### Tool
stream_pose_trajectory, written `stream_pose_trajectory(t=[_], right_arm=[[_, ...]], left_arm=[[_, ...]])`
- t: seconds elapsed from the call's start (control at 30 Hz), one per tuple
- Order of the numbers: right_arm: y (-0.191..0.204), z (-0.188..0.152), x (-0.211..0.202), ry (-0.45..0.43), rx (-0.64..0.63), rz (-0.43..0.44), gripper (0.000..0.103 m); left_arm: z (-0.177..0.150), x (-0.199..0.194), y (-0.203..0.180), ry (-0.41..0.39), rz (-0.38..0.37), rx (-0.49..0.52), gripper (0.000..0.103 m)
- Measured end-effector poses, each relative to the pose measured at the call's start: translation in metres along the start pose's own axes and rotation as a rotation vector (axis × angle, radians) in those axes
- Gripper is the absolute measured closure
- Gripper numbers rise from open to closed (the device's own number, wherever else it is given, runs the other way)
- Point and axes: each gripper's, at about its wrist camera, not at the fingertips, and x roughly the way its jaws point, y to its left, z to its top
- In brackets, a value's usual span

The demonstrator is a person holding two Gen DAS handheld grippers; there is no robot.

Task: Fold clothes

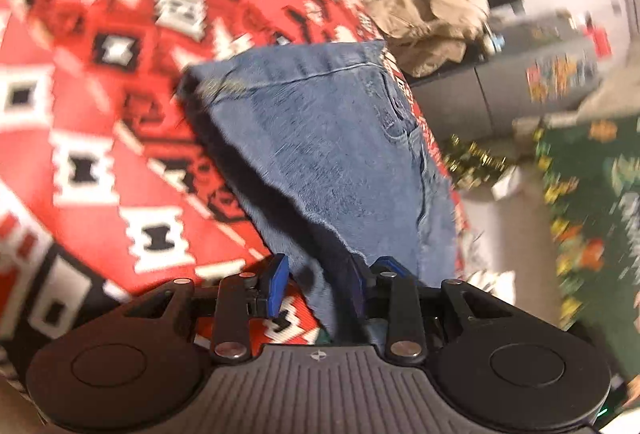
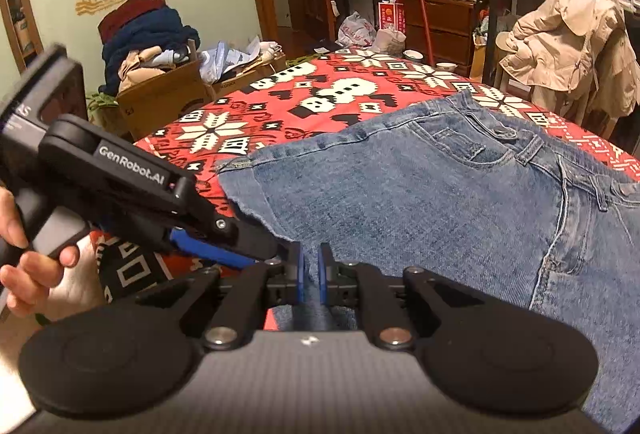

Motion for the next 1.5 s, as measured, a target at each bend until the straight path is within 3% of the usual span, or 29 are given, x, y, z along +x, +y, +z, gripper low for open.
stream_pose_trajectory(t=[0.5,0.7,1.0,1.27,1.5], right_arm=[[-0.015,0.002,-0.005,-0.017,0.106,0.023,0.096],[-0.017,-0.004,-0.01,-0.008,0.127,0.026,0.095],[-0.023,-0.011,-0.022,-0.012,0.144,0.004,0.095],[-0.032,-0.014,-0.034,-0.009,0.151,-0.035,0.095],[-0.021,-0.021,-0.033,0.003,0.113,0.016,0.095]], left_arm=[[-0.008,0.005,-0.003,-0.015,-0.015,-0.033,0.077],[-0.013,0.011,-0.007,-0.03,-0.004,0.02,0.097],[-0.017,0.019,-0.014,-0.056,0.014,0.075,0.097],[-0.023,0.005,-0.028,-0.085,0.099,0.158,0.101],[-0.022,0.007,-0.02,-0.056,0.105,0.159,0.101]])
